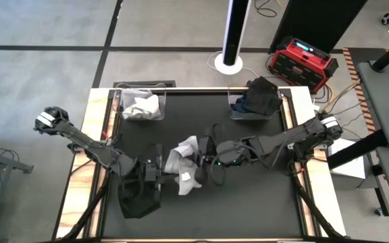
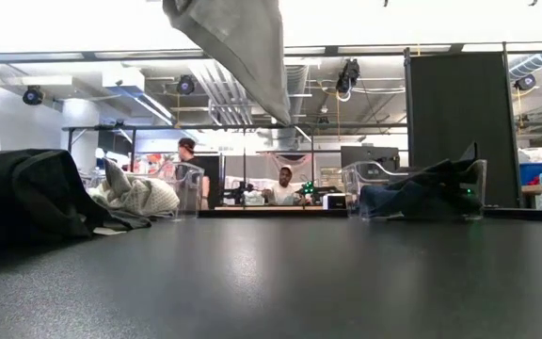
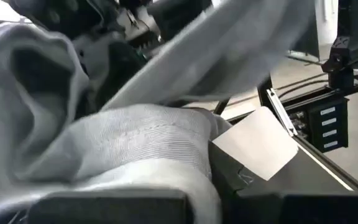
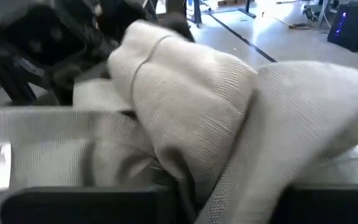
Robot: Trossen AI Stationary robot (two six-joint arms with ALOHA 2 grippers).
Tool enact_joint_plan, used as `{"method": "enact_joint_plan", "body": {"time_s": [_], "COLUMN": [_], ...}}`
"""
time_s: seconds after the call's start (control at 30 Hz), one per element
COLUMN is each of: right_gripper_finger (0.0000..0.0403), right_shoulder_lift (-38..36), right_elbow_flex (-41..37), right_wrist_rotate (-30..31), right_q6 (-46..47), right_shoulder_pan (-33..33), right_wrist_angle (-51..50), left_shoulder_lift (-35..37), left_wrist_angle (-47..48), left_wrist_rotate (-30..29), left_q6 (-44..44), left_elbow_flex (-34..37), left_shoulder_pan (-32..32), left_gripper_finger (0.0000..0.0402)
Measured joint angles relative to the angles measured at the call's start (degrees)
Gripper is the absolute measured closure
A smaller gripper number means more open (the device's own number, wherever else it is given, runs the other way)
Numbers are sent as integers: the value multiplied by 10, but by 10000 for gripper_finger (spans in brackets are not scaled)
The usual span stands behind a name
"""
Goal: Sort towels by color in basket
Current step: Put the gray towel into the left transparent bin
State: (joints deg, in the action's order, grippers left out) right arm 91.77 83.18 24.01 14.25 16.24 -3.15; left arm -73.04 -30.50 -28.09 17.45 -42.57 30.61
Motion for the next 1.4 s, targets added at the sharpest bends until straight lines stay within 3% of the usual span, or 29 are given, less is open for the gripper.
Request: {"method": "enact_joint_plan", "body": {"time_s": [0.13, 0.23, 0.43, 0.67, 0.8, 1.0, 1.2, 1.4], "right_gripper_finger": [323, 267, 157, 76, 52, 45, 50, 49], "right_shoulder_lift": [-1, -6, -22, -38, -51, -72, -90, -96], "right_elbow_flex": [-1, -1, -1, -1, -1, -1, -1, -1], "right_wrist_rotate": [0, 1, 1, 1, 1, 0, 2, 6], "right_q6": [-5, -6, 6, 11, -2, -10, -28, -33], "right_shoulder_pan": [-1, -1, -19, -36, -39, -42, -43, -43], "right_wrist_angle": [-13, -18, -68, -87, -86, -89, -105, -139], "left_shoulder_lift": [11, 24, 55, 107, 136, 174, 209, 243], "left_wrist_angle": [3, 21, 34, 44, 43, 31, 27, 34], "left_wrist_rotate": [-18, -52, -59, -66, -117, -134, -301, -342], "left_q6": [-1, -8, -14, -30, -34, -31, 25, 82], "left_elbow_flex": [0, 0, 0, 9, 27, 53, 54, 53], "left_shoulder_pan": [1, 2, 4, 4, 4, 3, 1, -29], "left_gripper_finger": [400, 400, 401, 401, 401, 401, 402, 402]}}
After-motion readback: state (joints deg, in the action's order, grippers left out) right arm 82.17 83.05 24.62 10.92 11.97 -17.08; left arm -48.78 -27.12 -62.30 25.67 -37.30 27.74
